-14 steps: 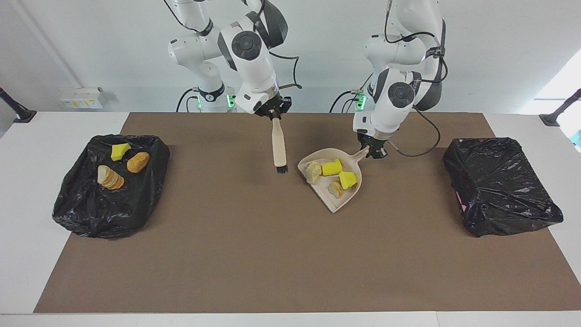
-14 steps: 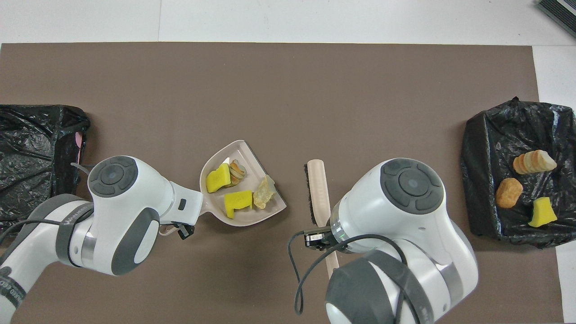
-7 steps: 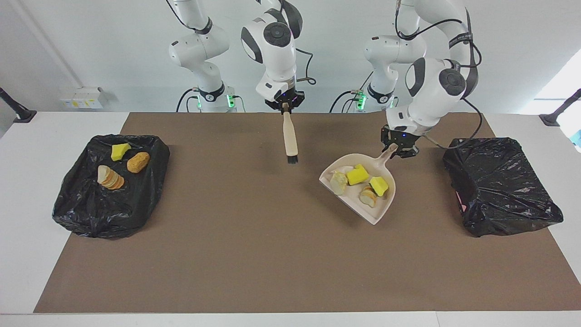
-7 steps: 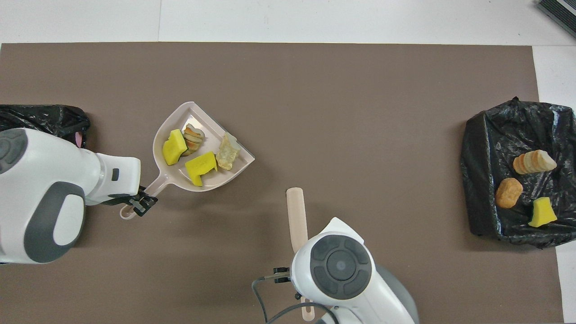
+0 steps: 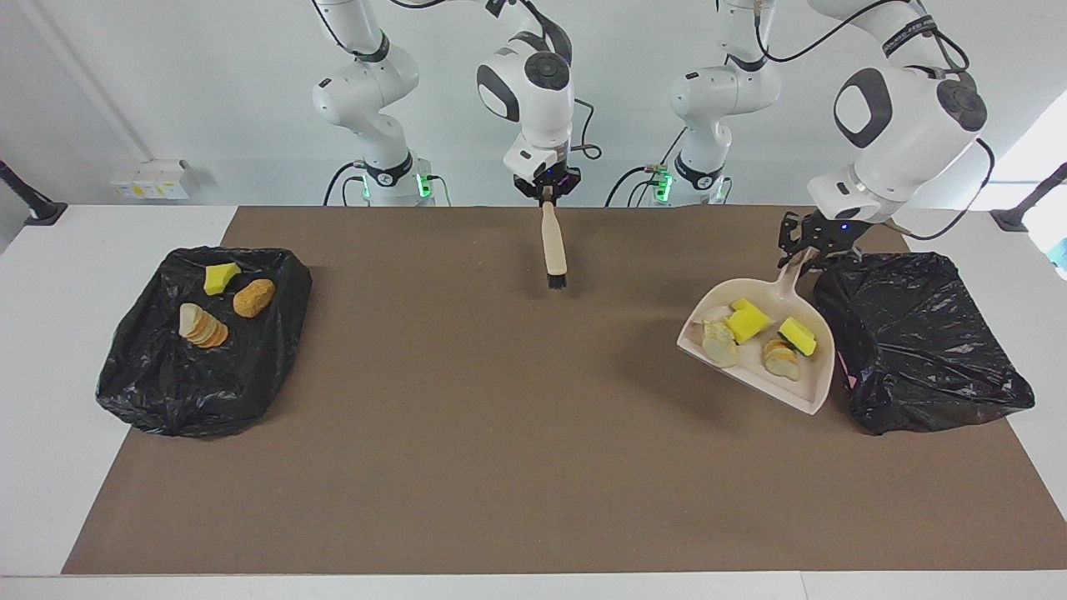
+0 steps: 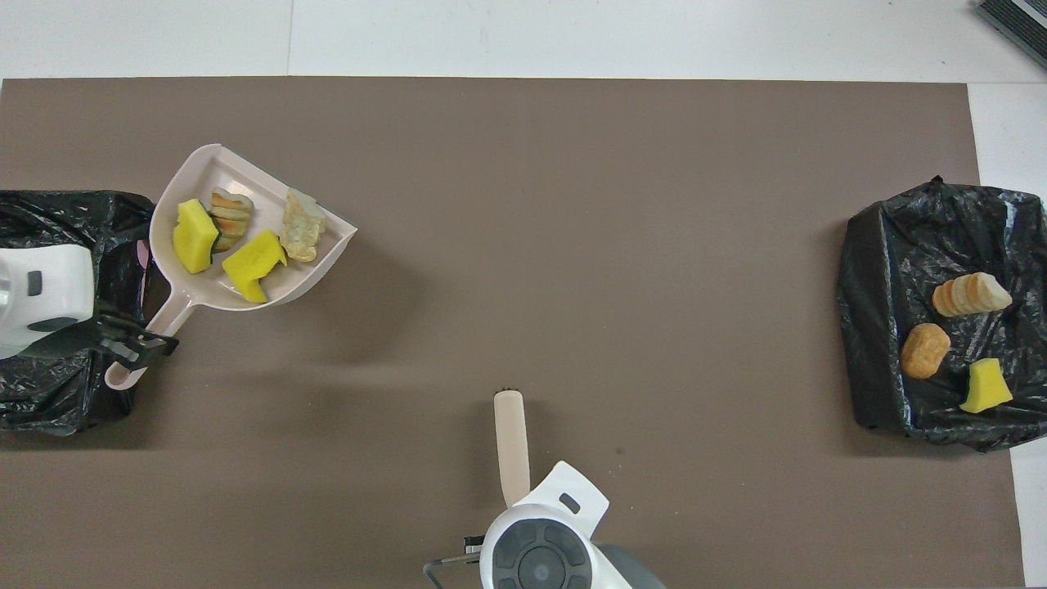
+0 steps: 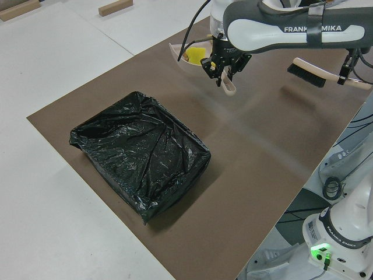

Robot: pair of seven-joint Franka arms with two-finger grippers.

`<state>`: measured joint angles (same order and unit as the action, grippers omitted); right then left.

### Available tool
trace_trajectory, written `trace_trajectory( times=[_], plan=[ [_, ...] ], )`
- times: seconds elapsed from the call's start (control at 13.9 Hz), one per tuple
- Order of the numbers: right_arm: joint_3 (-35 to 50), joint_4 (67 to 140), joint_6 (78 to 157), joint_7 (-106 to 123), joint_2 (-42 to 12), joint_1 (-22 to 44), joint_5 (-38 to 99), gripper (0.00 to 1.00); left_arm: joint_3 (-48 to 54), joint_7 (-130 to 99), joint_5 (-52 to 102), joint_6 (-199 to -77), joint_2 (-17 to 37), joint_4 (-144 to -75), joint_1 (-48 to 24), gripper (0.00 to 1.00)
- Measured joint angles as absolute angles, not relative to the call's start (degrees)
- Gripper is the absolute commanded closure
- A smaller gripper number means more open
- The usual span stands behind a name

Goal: Sweep and dump trash in bin
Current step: 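Carry the loaded dustpan with the left gripper to the black bag, then tip the dustpan into the bag while the right gripper sets the brush down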

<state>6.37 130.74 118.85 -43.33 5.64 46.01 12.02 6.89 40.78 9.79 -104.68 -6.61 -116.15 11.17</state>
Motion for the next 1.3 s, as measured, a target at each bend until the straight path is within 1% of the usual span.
trace_trajectory(
  times=[0.14, 0.29, 0.36, 0.43, 0.65, 0.79, 0.86, 1.08, 1.3],
  plan=[
    [6.4, 132.2, 122.6, -45.8, 4.4, 48.2, 12.0, 1.00, 6.8, 45.0, 9.6, -102.6, -6.0, -114.3, 16.0, 1.00],
    [6.4, 133.6, 127.4, -48.3, 2.1, 50.3, 12.0, 1.00, 6.7, 48.7, 7.4, -100.6, -4.6, -111.7, 20.2, 1.00],
    [6.4, 133.8, 128.5, -48.9, 0.9, 50.9, 12.0, 0.67, 6.7, 50.2, 6.1, -99.7, -3.5, -110.1, 22.1, 1.00],
    [6.4, 133.7, 128.8, -49.1, 0.3, 51.1, 12.0, 0.01, 6.7, 52.8, 5.4, -98.9, -2.0, -108.0, 24.4, 1.00],
    [6.0, 132.8, 128.0, -49.2, 0.2, 50.9, 10.8, 0.00, 6.6, 61.8, 1.4, -93.6, 5.0, -97.7, 31.7, 1.00],
    [5.7, 129.7, 123.9, -49.2, 0.4, 49.8, 10.0, 0.00, 6.5, 67.8, -2.4, -90.2, 10.5, -89.4, 35.0, 1.00],
    [5.6, 127.7, 121.3, -49.2, 0.6, 48.8, 9.7, 0.00, 6.5, 70.2, -4.1, -89.8, 12.7, -86.6, 36.1, 1.00],
    [5.4, 121.6, 113.8, -47.6, 1.2, 44.5, 8.4, 0.00, 6.5, 76.0, -10.6, -90.0, 16.4, -82.0, 37.4, 1.00],
    [5.3, 115.5, 106.5, -39.9, 1.4, 39.0, 7.2, 0.00, 7.2, 82.4, -17.0, -90.8, 17.5, -79.2, 37.4, 1.00]
  ],
)
